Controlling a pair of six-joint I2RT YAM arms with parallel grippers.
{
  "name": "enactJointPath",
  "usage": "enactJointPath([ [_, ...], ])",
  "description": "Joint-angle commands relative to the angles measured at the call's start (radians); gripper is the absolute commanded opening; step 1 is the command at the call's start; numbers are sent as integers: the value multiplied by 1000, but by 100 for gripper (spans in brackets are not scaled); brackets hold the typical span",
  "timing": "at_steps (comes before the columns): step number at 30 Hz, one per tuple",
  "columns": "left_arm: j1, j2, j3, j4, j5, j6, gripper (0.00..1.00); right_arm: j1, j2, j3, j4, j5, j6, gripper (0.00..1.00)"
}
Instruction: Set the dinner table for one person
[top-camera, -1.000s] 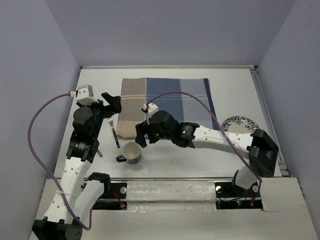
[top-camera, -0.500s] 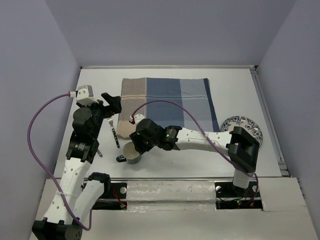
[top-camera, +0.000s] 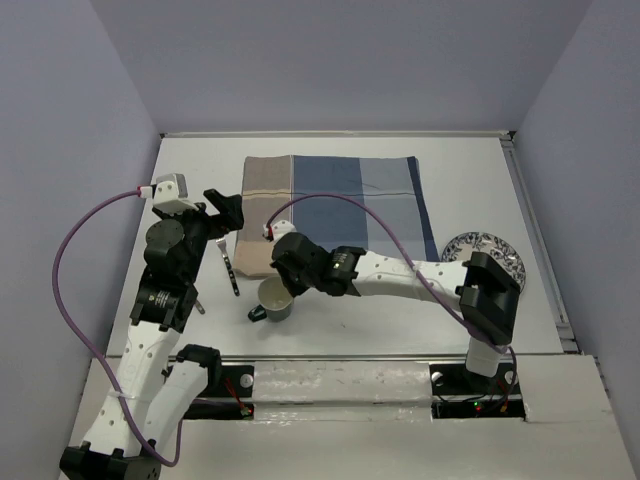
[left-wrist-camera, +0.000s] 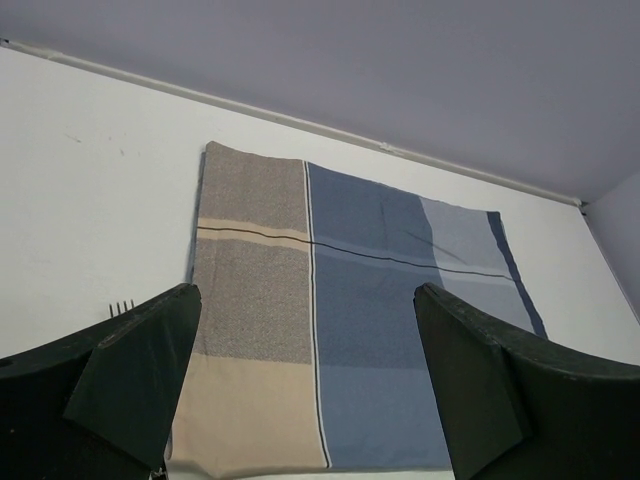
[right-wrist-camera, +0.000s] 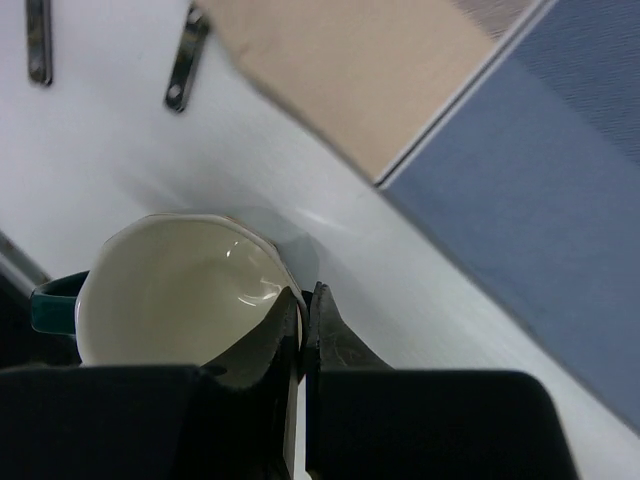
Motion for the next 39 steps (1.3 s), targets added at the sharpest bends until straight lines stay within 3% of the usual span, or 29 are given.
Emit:
enactJointPath([
  [1,-35,-32,30,24,-22,29,99,-175,-185,39,84,115,-37,0],
  [4,-55,-49,27,33,-17,34,99,-303,-205,59,96,109,-66,0],
  [8,-89,-66,23,44,17,50,99,-573,-132,131,116,117,-77,0],
  [16,-150,-99,15,55,15,66,99,-840,138,432,96,79,-34,0],
  [23,-185,-98,13,52,1,69,99,-929,284,602,9,39,-8,0],
  [39,-196,-96,10,53,-12,66,99,-997,315,587,6,-44,12,0],
])
